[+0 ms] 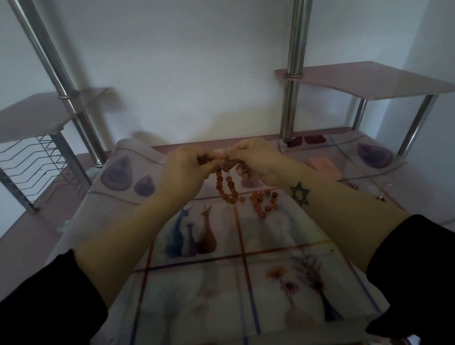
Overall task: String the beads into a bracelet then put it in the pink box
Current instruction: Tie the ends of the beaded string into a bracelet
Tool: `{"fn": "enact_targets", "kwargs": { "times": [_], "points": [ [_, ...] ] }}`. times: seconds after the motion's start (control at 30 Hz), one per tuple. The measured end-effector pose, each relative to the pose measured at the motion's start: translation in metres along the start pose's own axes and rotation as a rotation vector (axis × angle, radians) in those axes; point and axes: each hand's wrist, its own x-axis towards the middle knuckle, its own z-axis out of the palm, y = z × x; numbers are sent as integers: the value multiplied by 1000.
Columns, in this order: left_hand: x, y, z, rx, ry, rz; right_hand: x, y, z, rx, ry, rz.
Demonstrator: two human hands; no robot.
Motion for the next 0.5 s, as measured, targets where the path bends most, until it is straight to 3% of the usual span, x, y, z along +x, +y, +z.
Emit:
{"fn": "enact_targets", "kwargs": {
  "times": [0.17,0.33,0.4,0.5],
  "points": [
    [-7,0,-7,-414,-33,-233,1,12,-10,-94,161,-9],
    [1,4,-7,-955,-6,-625,-2,15,-9,-113,159,-84],
    [8,5,-7,-1025,17,-774,-4,12,-7,-138,195,-171],
    [13,5,-8,-921,-100,-869,-9,6,-7,-168,209,-334]
  ]
}}
